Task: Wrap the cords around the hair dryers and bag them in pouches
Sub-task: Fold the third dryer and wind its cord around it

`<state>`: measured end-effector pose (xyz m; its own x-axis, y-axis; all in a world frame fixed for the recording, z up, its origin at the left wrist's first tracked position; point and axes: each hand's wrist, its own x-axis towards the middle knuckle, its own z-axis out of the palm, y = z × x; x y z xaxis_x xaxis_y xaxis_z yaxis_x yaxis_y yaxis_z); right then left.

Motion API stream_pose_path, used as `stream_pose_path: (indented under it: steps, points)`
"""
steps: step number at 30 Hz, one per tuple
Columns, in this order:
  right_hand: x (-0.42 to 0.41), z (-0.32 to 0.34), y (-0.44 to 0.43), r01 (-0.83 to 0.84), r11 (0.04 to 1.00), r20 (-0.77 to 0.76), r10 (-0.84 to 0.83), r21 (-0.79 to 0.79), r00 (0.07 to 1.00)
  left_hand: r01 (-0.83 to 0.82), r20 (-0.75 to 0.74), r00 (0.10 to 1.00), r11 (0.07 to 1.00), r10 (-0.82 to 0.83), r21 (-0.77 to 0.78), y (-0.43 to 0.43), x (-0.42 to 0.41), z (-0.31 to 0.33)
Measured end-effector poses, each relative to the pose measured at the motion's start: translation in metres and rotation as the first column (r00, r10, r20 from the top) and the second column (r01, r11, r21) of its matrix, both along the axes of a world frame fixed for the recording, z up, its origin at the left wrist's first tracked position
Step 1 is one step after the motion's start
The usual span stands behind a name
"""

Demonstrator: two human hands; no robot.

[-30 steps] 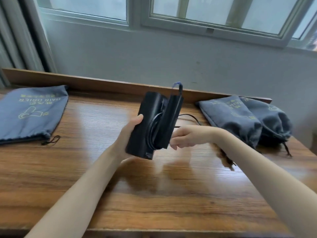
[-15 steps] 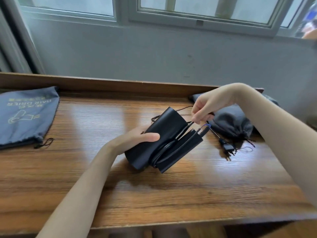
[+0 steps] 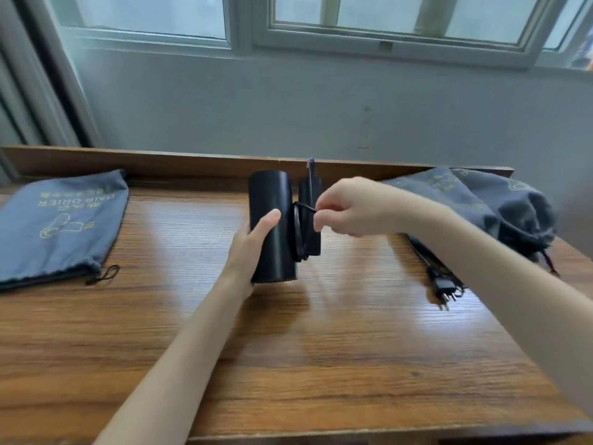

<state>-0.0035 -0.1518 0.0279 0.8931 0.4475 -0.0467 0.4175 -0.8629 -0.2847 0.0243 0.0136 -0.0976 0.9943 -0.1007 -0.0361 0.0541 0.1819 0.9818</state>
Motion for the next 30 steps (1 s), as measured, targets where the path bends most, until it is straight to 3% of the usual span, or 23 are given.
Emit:
stream_pose_path:
  steps: [6, 13, 15, 19, 21, 25, 30]
  points:
    - [-0.009, -0.054, 0.018, 0.016, 0.991, -0.09, -0.004, 0.13, 0.996, -0.084, -0.053, 0.996, 0.963, 0.073, -0.257, 0.002, 0.0, -0.001]
    - [-0.017, -0.071, 0.009, -0.018, 0.923, -0.097, 0.06, 0.384, 0.993, -0.052, 0.075, 0.992, 0.875, 0.1, -0.481, -0.002, -0.006, 0.006]
    - [-0.019, -0.078, 0.003, -0.067, 0.909, -0.069, 0.105, 0.412, 0.992, -0.061, 0.072, 0.988, 0.783, 0.134, -0.619, 0.004, -0.004, 0.007]
    - [-0.014, -0.091, -0.019, -0.109, 0.89, -0.024, 0.134, 0.444, 0.991, -0.132, -0.082, 0.989, 0.474, 0.125, -0.871, 0.023, 0.003, 0.006]
    - [-0.005, -0.092, -0.028, -0.08, 0.874, -0.041, 0.113, 0.479, 0.993, -0.109, -0.085, 0.993, 0.415, 0.076, -0.903, 0.027, 0.002, 0.006]
    - [0.015, -0.094, -0.038, -0.041, 0.903, -0.063, 0.075, 0.429, 0.995, 0.027, -0.024, 0.993, 0.423, -0.114, -0.906, 0.019, -0.001, 0.001]
    - [0.038, -0.092, -0.057, 0.101, 0.904, 0.004, -0.112, 0.416, 0.994, 0.274, 0.066, 0.939, 0.617, -0.338, -0.738, 0.012, -0.005, 0.003]
